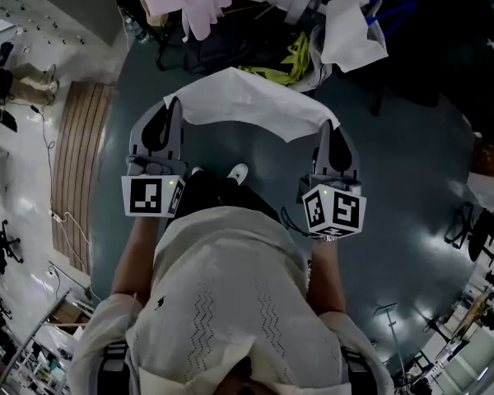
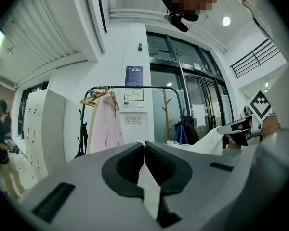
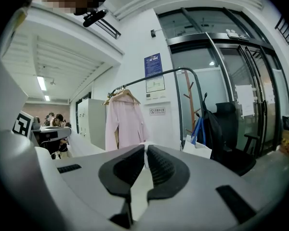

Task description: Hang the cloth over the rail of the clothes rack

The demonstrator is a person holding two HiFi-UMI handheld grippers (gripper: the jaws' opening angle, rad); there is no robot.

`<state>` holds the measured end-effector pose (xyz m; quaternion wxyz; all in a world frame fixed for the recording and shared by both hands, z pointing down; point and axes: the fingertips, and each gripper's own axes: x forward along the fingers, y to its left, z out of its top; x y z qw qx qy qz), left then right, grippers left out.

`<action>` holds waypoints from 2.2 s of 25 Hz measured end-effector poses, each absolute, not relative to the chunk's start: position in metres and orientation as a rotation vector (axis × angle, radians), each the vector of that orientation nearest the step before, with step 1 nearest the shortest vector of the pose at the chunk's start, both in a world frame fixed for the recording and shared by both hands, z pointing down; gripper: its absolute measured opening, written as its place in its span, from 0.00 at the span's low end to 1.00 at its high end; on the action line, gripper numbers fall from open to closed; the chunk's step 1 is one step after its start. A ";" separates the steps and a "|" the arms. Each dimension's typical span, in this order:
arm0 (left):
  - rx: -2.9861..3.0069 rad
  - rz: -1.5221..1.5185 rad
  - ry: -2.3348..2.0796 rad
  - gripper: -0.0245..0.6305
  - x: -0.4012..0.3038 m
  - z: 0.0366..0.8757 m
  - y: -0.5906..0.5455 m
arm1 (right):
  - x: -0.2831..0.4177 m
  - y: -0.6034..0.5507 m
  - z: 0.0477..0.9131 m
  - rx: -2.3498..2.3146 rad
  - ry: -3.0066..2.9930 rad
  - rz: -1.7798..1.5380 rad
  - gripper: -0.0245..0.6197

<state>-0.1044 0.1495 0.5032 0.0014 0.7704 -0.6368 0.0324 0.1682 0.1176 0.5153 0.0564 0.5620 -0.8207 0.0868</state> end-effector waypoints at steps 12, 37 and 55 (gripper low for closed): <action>2.485 0.077 -1.874 0.07 -0.117 0.515 0.014 | 0.170 0.016 0.523 1.835 -2.347 0.265 0.09; 2.880 -0.323 -1.812 0.07 -0.176 0.340 -0.270 | 0.149 -0.241 0.340 2.098 -2.375 -0.172 0.09; 3.255 -0.341 -2.159 0.07 -0.149 0.095 -0.303 | 0.190 -0.294 0.089 1.959 -2.570 -0.690 0.09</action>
